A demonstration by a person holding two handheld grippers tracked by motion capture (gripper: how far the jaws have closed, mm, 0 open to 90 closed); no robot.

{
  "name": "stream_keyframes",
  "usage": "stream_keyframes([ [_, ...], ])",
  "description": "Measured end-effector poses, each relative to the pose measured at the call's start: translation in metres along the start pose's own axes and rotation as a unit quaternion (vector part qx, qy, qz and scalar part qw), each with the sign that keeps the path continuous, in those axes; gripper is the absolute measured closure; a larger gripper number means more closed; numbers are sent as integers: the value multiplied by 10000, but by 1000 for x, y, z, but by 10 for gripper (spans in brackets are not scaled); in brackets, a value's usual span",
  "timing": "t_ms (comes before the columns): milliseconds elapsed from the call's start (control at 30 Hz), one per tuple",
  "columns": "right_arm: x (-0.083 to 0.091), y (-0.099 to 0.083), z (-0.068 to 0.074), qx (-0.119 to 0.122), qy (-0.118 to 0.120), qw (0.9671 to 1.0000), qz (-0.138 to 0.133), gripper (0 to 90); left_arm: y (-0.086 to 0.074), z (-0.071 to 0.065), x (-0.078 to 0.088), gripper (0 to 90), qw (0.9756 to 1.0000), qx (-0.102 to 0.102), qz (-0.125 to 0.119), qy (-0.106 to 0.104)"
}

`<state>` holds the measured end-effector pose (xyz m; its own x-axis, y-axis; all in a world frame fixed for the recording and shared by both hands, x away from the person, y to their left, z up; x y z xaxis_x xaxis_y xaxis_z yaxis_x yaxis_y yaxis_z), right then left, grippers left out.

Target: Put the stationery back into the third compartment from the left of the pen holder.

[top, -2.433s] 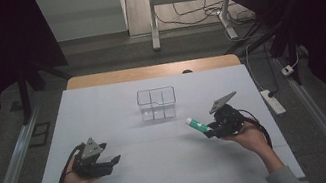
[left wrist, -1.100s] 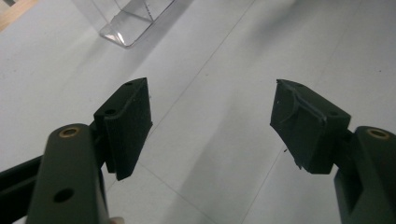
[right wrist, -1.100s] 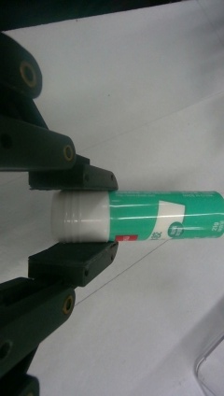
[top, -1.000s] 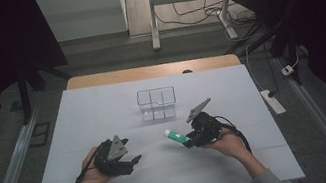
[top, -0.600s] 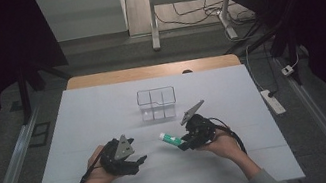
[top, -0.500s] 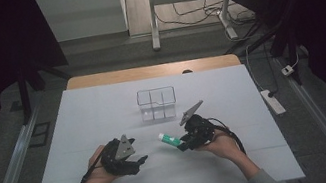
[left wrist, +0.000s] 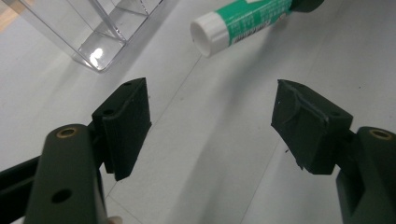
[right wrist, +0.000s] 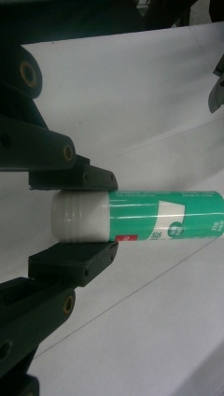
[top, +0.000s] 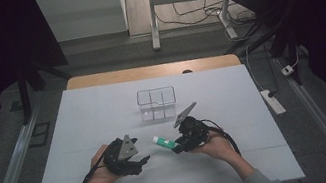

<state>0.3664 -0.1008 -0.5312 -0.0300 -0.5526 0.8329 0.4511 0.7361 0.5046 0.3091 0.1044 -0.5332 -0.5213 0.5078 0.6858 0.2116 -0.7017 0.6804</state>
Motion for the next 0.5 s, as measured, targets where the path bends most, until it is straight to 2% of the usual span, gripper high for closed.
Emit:
stream_keyframes([
  [367, -8, 9, 8, 96, 167, 9998, 71, 651, 3, -1, -4, 252, 10000, -74, 13, 45],
  [500, -10, 13, 12, 130, 251, 9995, 136, 651, 4, -2, -7, 244, 9998, -181, 69, 19],
])
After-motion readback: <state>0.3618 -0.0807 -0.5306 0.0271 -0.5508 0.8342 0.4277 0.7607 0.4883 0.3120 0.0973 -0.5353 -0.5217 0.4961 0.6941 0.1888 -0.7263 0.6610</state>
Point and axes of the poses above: each handheld gripper's, and its own axes: x roughly backward along the jaws, y roughly out of its top, z roughly to its left, the point moved 5 cm from there along -x, roughly forward along the jaws, and after that the axes turned 4 degrees about -x, right-handed, at the moved point
